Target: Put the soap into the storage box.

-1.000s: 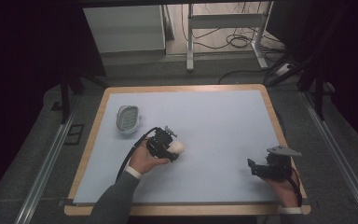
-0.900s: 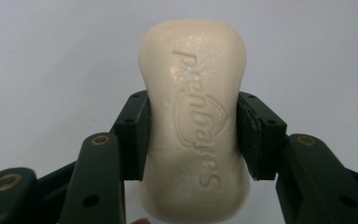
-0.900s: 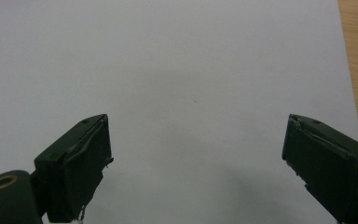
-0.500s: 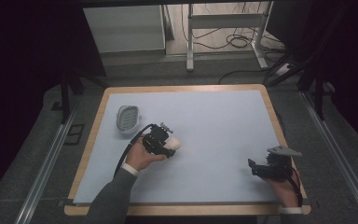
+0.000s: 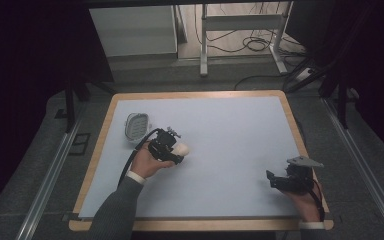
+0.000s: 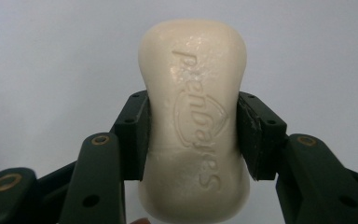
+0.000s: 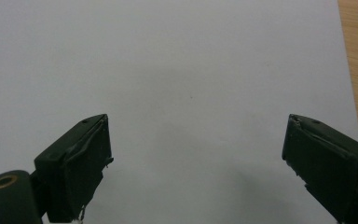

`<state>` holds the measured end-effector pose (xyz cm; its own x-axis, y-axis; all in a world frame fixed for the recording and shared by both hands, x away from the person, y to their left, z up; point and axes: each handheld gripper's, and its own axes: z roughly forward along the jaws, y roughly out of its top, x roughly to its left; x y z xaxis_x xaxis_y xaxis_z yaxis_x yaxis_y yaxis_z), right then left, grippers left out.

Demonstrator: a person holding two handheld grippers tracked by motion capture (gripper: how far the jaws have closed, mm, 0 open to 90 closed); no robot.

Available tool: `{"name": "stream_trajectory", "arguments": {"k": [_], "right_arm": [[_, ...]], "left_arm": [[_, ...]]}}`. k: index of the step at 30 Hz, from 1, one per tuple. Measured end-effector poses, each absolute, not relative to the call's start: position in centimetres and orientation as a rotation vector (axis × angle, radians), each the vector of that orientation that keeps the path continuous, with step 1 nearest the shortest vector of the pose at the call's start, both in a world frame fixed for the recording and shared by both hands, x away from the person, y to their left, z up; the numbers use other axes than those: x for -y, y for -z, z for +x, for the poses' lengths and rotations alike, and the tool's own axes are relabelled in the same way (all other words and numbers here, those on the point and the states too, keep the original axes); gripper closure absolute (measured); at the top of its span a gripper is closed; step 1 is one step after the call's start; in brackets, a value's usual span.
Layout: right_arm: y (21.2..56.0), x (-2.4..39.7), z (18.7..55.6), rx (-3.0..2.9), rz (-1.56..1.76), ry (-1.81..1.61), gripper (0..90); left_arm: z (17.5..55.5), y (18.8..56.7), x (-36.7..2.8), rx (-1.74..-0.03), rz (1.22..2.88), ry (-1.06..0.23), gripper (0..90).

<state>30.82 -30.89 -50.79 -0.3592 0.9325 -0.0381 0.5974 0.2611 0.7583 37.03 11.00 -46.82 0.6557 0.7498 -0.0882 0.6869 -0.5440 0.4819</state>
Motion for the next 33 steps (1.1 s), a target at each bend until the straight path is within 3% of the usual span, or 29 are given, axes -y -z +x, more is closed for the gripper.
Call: {"name": "stream_trajectory", "arguments": {"k": [33], "right_arm": [[51.0,31.0,30.9,-2.056,1.392,-0.898,7.6]], "left_arm": [[39.0,45.3,-13.9,-1.203,2.340,-0.221,49.7]]}}
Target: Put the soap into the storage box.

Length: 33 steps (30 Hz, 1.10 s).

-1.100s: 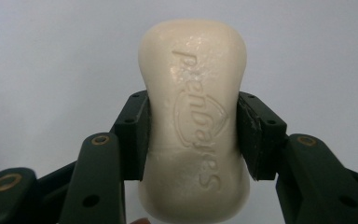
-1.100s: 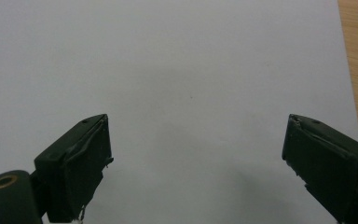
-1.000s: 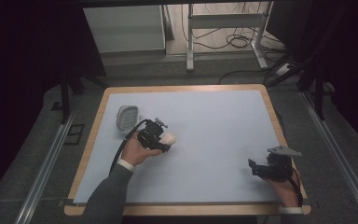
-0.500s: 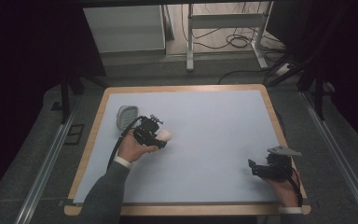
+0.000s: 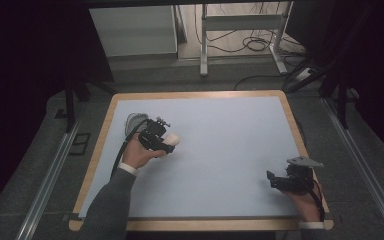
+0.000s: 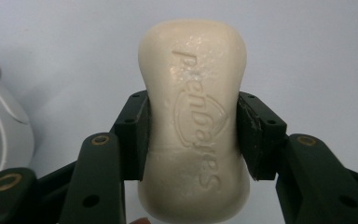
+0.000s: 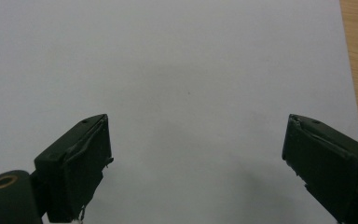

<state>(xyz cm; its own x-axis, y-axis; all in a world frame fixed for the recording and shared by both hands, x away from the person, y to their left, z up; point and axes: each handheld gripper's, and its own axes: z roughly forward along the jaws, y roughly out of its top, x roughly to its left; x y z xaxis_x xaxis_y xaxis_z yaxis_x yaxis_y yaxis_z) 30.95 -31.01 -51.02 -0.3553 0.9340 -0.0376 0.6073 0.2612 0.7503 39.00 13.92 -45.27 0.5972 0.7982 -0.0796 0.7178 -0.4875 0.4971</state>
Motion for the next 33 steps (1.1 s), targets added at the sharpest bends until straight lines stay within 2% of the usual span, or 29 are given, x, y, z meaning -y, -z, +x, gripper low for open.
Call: {"name": "stream_trajectory", "arguments": {"k": [33], "right_arm": [[51.2,31.1,31.0,-2.059,1.398,-0.889,7.6]], "left_arm": [[41.0,44.4,-16.8,-1.294,2.304,-0.257,49.7]]}}
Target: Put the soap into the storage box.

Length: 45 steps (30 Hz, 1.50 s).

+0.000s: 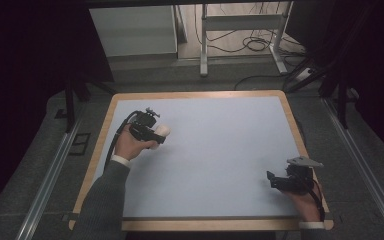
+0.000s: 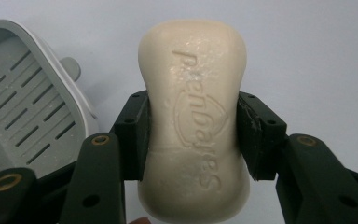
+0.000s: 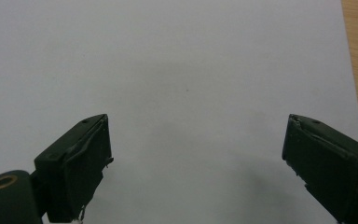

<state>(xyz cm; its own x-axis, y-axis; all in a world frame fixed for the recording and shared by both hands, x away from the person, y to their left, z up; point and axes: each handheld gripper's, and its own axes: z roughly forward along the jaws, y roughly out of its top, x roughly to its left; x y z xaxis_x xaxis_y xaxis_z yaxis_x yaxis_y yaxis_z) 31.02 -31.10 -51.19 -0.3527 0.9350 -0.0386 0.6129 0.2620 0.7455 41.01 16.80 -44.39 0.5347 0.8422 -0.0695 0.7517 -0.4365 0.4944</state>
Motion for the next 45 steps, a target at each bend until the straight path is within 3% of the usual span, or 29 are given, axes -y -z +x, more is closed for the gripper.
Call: {"name": "stream_trajectory", "arguments": {"k": [45], "right_arm": [[51.4,31.2,31.1,-2.064,1.403,-0.881,7.6]], "left_arm": [[43.4,44.4,-20.2,-1.440,2.229,-0.291,49.7]]}}
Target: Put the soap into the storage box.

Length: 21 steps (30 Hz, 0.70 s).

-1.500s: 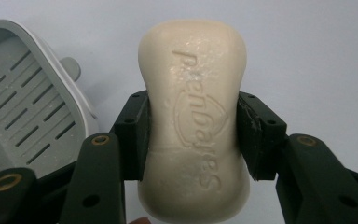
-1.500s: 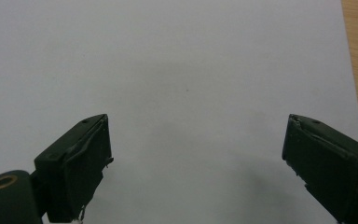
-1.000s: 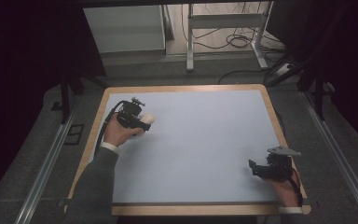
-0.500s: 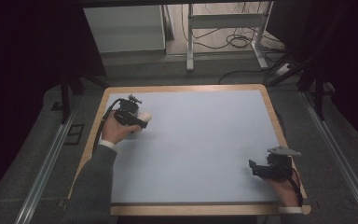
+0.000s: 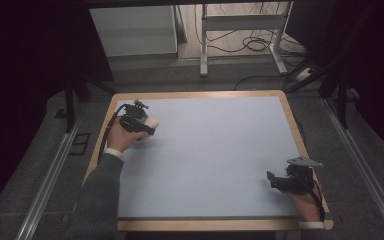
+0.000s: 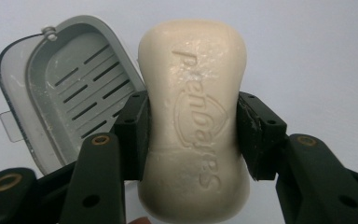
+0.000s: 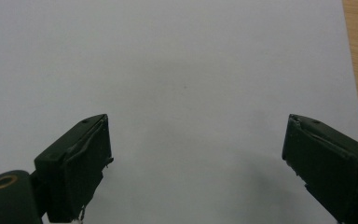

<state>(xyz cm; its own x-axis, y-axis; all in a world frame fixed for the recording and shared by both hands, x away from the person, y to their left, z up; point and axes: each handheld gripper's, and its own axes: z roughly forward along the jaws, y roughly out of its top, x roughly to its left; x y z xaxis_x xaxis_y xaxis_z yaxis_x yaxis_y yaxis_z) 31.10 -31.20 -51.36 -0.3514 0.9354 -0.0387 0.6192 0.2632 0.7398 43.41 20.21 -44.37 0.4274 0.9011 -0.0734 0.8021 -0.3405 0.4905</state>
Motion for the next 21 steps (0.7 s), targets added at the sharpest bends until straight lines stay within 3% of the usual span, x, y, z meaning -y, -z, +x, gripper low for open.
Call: {"name": "stream_trajectory", "arguments": {"k": [21], "right_arm": [[51.5,31.2,31.1,-2.065,1.406,-0.876,7.6]], "left_arm": [[45.1,45.3,-22.6,-1.562,2.148,-0.301,49.7]]}}
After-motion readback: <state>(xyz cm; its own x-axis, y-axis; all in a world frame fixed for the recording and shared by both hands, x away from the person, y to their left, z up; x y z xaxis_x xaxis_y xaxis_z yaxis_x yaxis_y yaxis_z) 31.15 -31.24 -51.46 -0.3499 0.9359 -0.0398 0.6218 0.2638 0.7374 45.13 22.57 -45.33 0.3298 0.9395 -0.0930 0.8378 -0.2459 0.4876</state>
